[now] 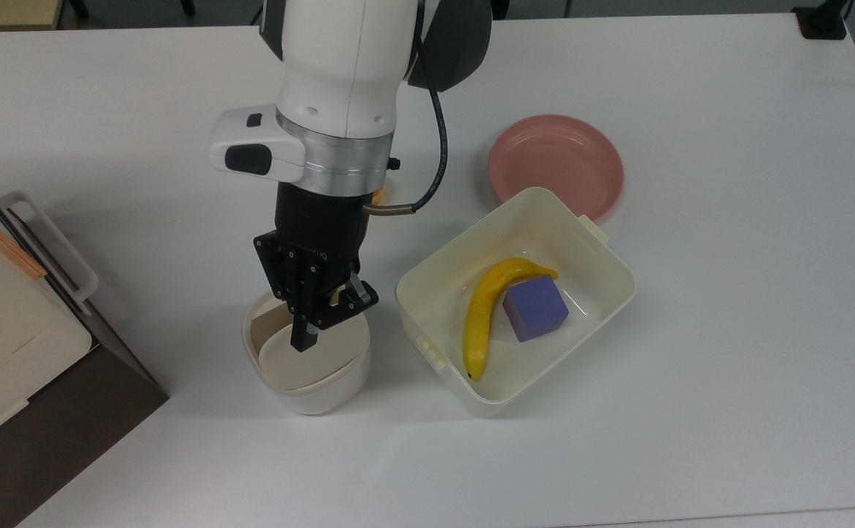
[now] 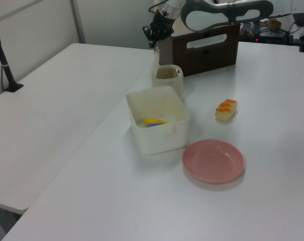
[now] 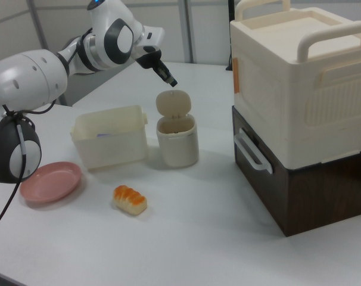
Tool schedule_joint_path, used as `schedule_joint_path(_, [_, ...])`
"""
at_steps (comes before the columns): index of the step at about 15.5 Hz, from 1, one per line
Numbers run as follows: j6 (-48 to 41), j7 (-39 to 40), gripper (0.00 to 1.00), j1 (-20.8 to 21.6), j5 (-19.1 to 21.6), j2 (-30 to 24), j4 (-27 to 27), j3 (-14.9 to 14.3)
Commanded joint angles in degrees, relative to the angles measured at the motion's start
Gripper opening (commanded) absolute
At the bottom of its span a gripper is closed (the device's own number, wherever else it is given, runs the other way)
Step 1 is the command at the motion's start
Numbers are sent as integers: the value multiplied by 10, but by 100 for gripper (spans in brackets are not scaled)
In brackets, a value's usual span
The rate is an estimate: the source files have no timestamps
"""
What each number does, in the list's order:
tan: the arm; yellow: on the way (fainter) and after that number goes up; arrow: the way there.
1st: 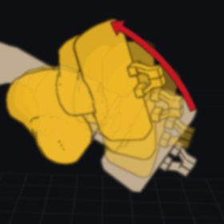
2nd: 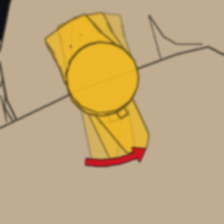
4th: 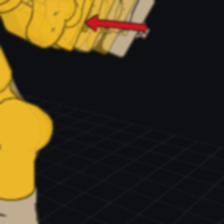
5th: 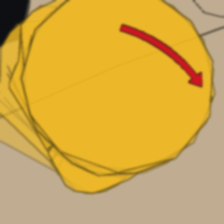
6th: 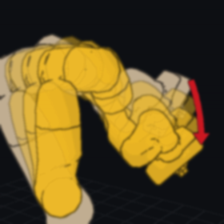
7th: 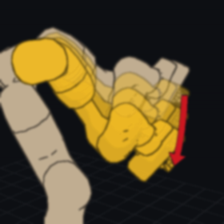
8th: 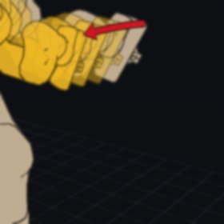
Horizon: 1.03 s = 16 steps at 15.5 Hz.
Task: Close the trash can
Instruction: 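Move the gripper down over the open lid of the cream trash can, then push the flip lid down with the gripper until it shuts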
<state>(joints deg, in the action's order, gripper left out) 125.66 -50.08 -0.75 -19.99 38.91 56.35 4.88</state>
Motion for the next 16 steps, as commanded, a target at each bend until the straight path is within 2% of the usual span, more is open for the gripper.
schedule_joint_path(1, [-5,46,0,6,-8,-20,40,-2])
schedule_joint_path(10, [-96,147,0,3,-1,-41,47,-1])
schedule_joint_path(15, [-103,173,0,1,-1,-45,49,-5])
schedule_joint_path(16, [-102,182,0,0,-7,-44,67,-6])
